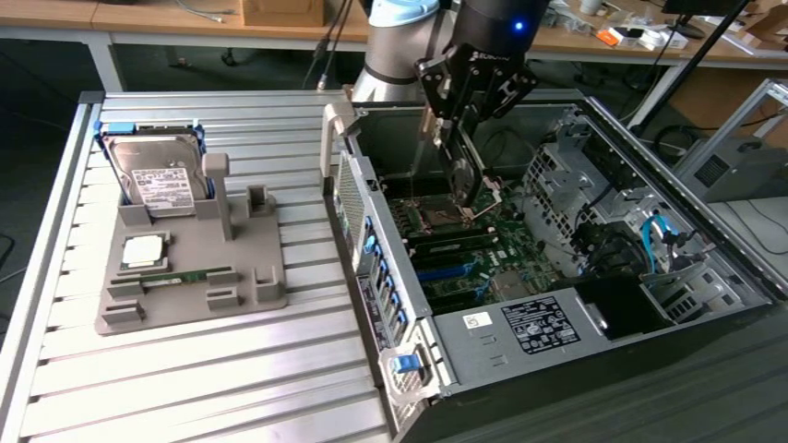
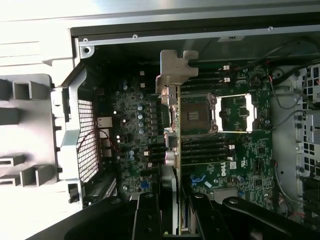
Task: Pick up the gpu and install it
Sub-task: 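Pick up the gpu and move the gpu toward the slot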
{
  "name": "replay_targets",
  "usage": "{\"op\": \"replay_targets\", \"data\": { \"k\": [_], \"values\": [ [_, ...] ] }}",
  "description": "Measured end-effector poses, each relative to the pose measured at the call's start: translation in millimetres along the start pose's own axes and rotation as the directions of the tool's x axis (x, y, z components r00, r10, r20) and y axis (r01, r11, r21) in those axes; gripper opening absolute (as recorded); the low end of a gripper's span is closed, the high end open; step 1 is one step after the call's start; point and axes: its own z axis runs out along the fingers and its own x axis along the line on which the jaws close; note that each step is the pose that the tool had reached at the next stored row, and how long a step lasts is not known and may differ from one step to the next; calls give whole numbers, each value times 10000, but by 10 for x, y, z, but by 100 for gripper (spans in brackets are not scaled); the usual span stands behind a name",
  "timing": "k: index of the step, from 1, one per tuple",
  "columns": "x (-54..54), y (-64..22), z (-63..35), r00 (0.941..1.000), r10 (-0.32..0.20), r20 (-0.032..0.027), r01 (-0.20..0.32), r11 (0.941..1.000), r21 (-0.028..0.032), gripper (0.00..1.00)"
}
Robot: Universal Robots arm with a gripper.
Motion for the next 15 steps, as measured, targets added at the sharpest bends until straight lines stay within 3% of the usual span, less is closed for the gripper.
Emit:
{"op": "replay_targets", "data": {
  "k": [15],
  "values": [
    [-69,5,30,10000,0,-1,0,10000,1,27]
  ]
}}
